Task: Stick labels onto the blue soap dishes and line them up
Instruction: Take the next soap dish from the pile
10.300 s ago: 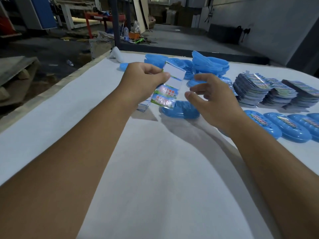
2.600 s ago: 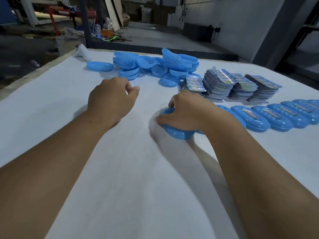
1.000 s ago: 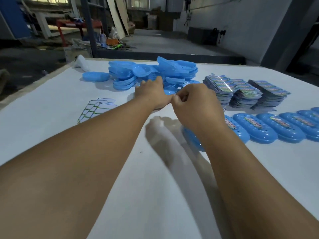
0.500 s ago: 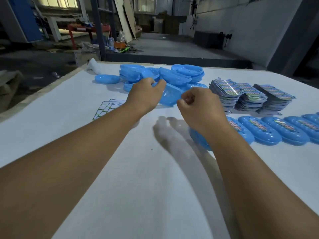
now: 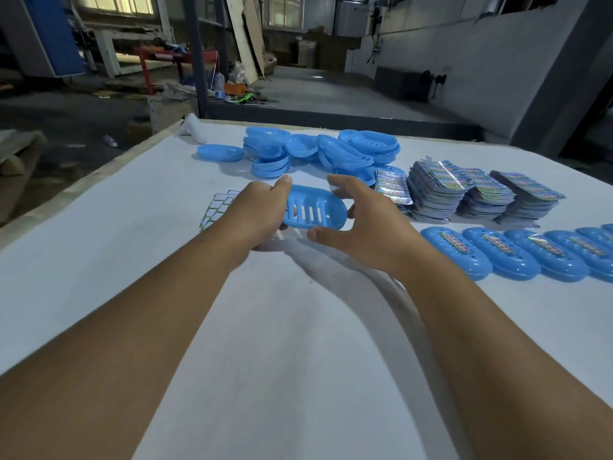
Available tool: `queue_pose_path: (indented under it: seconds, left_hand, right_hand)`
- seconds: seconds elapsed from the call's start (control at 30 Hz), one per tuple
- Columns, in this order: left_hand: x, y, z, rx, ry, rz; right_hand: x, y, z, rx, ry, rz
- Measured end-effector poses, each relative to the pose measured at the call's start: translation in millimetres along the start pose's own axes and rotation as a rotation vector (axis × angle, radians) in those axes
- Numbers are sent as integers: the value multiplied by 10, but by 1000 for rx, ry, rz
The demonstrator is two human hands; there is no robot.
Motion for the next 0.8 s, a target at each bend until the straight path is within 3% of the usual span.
queue_pose_path:
  seconds: [0.27,0.53,0.67,0.8]
  left_hand:
    - [-57,-12,24,106,-107,215]
    - [-1,3,-67,58,173,-101]
    - [-21,-2,-67,80,208,-205]
    - [-12,4,-92,187,215,-33]
  right_hand:
    - [6,-26,6,29,11,-40]
    - [-2,-35,35,24,-37,-82]
    - [-13,-73,35,36,-89,3]
    - [31,-63,29,18,-59,-7]
Point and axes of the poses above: each hand's wrist, its own z-axis towards the middle knuckle, its own x-axis out of the palm, y = z × x, the point moved 6 cm from there along z, towards the middle knuckle, and after that the axes turned 11 degrees about -x, right-handed, at the moved point
